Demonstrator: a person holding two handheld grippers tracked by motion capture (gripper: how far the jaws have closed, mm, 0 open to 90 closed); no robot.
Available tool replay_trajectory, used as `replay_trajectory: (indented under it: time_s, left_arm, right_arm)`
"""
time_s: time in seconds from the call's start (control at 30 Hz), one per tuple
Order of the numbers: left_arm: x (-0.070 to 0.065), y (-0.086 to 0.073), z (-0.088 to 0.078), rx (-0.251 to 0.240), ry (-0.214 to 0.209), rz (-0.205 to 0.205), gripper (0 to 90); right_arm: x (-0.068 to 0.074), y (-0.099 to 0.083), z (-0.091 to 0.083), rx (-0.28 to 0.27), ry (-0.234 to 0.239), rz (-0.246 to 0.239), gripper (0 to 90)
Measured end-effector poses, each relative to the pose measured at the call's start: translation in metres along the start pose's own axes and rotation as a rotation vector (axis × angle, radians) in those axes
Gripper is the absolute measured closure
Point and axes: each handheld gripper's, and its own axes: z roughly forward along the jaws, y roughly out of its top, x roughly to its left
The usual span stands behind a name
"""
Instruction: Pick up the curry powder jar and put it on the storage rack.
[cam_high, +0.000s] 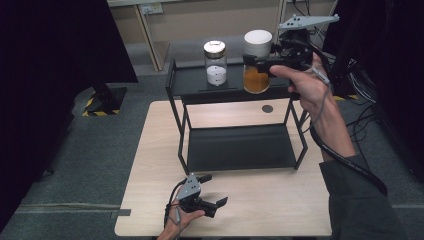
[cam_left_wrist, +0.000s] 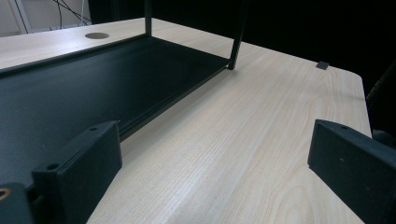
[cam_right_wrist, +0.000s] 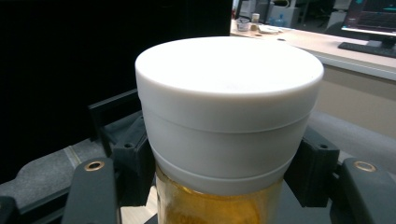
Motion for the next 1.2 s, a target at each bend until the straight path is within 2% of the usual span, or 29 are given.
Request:
replay_trajectory:
  time_s: [0.27,0.67,0.97,1.2]
  left_arm:
    - [0.0,0.0,0.0,0.0,-0.003,0.004,2.2]
    - [-0.001,0.0,0.0,0.001,-0.008,0.007,2.2]
    - [-0.001,0.0,0.002,0.006,-0.014,0.01,2.1]
    - [-0.001,0.0,0.002,0.005,-0.015,0.008,2.2]
  right_arm:
    - [-0.003,0.004,0.015,0.007,-0.048,0.005,35.5]
    - [-0.008,-0.002,0.032,0.002,-0.113,0.027,35.5]
    - [-0.01,-0.005,0.042,-0.002,-0.144,0.039,35.5]
    - [-0.012,-0.006,0.048,0.003,-0.164,0.031,35.5]
